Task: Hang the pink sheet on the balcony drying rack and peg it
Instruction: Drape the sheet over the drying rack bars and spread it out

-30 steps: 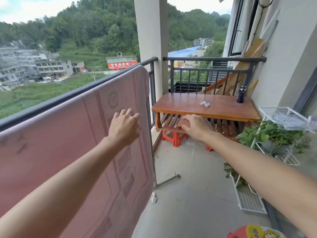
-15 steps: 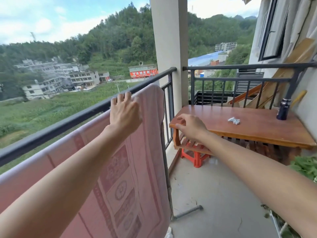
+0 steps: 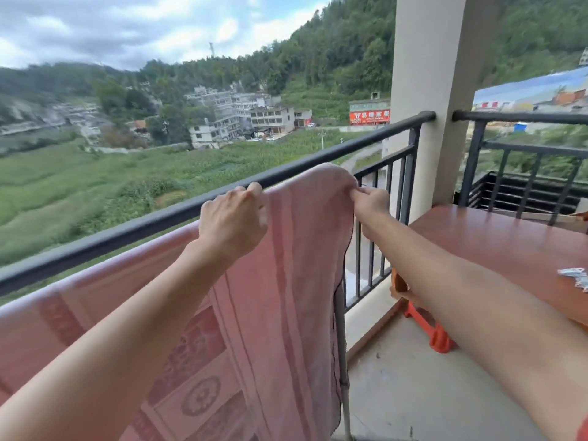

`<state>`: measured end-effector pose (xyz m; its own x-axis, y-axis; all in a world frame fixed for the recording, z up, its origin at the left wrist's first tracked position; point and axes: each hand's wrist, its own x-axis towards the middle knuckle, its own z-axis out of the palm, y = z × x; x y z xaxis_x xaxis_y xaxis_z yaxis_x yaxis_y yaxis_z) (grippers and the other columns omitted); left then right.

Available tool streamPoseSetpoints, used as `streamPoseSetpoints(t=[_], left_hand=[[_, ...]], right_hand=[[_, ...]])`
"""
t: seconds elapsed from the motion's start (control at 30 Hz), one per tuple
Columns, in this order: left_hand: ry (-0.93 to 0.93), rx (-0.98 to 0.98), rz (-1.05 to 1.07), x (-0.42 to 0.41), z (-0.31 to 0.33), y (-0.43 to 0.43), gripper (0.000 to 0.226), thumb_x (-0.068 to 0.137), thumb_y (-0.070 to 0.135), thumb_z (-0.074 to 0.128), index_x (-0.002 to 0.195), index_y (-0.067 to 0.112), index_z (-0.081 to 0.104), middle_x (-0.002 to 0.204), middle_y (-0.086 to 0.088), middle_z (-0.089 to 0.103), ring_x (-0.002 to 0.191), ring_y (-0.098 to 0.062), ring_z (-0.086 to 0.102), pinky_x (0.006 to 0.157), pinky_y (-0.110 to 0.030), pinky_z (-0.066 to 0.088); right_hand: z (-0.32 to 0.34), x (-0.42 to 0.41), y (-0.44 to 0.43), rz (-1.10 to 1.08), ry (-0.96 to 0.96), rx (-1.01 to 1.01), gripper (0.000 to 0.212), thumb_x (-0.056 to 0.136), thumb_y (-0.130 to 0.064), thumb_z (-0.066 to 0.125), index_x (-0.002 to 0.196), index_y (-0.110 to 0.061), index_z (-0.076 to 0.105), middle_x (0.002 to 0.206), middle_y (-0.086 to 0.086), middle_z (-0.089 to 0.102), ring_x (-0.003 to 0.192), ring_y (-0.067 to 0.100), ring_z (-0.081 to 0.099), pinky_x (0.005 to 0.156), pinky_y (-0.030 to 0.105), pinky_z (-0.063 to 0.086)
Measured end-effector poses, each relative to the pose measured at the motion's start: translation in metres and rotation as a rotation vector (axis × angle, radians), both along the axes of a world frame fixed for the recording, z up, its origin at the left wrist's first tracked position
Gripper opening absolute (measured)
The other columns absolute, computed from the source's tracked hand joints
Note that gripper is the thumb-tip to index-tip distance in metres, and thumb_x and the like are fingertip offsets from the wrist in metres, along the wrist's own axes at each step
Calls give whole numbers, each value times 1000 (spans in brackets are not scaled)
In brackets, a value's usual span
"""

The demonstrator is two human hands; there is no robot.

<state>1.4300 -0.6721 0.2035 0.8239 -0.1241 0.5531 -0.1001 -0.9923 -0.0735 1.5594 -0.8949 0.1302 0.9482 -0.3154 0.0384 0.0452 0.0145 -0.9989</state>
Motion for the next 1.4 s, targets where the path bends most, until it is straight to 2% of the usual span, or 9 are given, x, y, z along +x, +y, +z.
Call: streamPoseSetpoints(t=[0.17,0.27,0.5,0.7,0.87,1.0,1.2,1.3,1.4], left_hand=[[4,-15,76,0,2,-11,25,94,36,51,110,18,57,100,-10,67,87,-33,62,67,-35,34],[3,-40,107,-5,1,-16,31,93,38,57,119,20,58,107,-13,68,96,-37,63,70,-39,38],[54,-75,180,0,-5,-19,32,91,40,58,118,23,58,98,-14,68,91,-37,62,68,-38,38],[-1,-13,191,4,-10,-29,30,91,35,58,115,17,57,102,-17,66,92,-39,60,68,-39,34],[-14,-32,90,28,-11,-52,35,93,39,55,120,17,56,112,-14,62,97,-39,60,70,-40,34],[28,-69,28,56,-5,-73,35,94,39,54,121,18,57,117,-13,62,102,-38,59,73,-39,36],[149,-135,-35,89,6,-99,36,93,37,54,124,19,57,116,-12,64,105,-34,58,76,-37,40],[228,-187,-45,103,11,-104,41,93,42,54,127,19,56,119,-11,63,110,-33,57,85,-41,46],[294,-201,-40,118,15,-110,30,92,42,54,107,18,64,104,-7,66,92,-29,61,77,-38,50]], right_hand=[[28,17,-40,26,-306,-145,25,91,-28,65,79,-6,65,70,3,61,63,14,53,59,29,44],[6,33,-48,214,-117,-287,13,85,-26,73,85,-18,63,90,7,69,78,19,63,68,31,51],[-20,13,-57,666,6,14,31,85,-34,73,107,-12,67,91,0,73,73,11,70,58,22,52],[-95,-10,-88,1194,359,-717,12,90,-22,68,94,-12,73,85,0,76,78,16,72,84,36,51],[-93,4,-127,784,273,-787,17,93,-23,65,79,-13,71,64,-8,70,69,13,65,66,29,51],[-83,8,-103,678,229,-857,5,88,-15,70,89,-11,72,75,-2,67,76,16,64,58,20,47],[-23,8,-53,578,78,-120,14,87,-19,70,100,-15,67,96,3,70,83,17,65,68,28,48],[-13,14,-44,389,-16,-113,10,86,-9,67,77,-9,66,74,7,65,60,14,59,49,21,47],[-19,21,-45,343,-27,-177,11,87,-12,69,81,-3,69,72,6,65,61,14,59,52,24,50]])
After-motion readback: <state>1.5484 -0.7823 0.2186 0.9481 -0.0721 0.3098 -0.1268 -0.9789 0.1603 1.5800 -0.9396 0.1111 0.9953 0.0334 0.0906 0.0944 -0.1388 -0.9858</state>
